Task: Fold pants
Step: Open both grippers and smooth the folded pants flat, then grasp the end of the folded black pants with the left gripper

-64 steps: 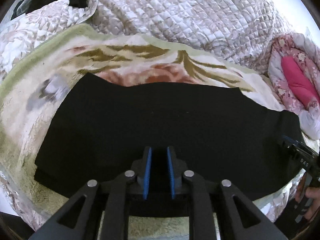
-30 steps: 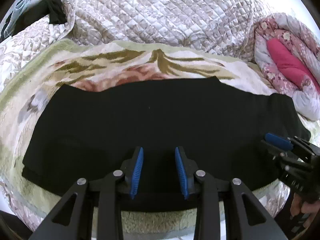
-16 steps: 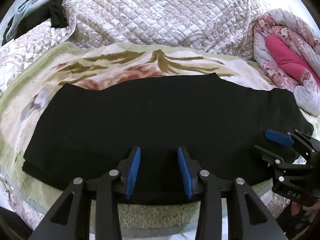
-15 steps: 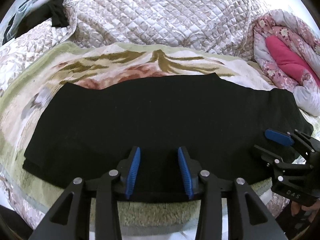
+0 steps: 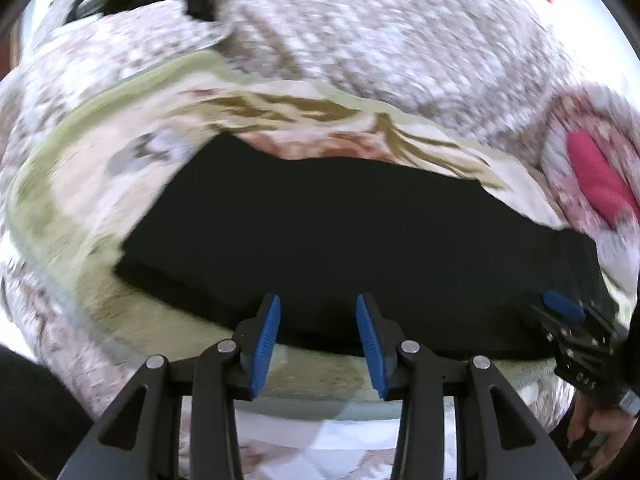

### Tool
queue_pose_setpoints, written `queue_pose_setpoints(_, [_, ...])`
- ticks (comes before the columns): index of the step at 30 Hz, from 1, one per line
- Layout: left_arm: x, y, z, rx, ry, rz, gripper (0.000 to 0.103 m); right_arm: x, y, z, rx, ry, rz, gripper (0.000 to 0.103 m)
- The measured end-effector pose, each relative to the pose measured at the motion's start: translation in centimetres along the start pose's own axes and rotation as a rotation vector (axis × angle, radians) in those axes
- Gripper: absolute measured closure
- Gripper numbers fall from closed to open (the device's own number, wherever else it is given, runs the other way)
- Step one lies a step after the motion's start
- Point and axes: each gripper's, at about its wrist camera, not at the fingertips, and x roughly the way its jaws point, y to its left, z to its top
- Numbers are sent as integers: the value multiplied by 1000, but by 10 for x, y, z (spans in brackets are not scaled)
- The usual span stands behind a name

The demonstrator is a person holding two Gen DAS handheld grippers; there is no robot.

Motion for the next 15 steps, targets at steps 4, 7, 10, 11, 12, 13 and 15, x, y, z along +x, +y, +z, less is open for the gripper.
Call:
queue_pose_setpoints(4, [-6,21,-3,-90,-9,33,61,0,-1,1,5,0,4,44])
queue_pose_setpoints(7, [-6,35,-8,-146,2,32,61,0,-2,1,8,-1,7,44])
queue_pose_setpoints(10, [-3,44,-9,-188,10,7,61,0,-3,2,13,-1,10,44])
queue_pose_setpoints(11, [-2,47,-9,-204,11,-2,61,0,-3,2,14,-2,11,44])
queue_pose_setpoints(12, [0,50,-8,-221,7,-13,61,0,-4,2,11,-1,12,44])
queue_pose_setpoints(13, [1,52,-8,-233,6,-20,61,0,-4,2,13,-2,14,44])
queue_pose_setpoints(15, [4,57,-5,-262,2,-35,61,0,-5,2,13,-2,15,44])
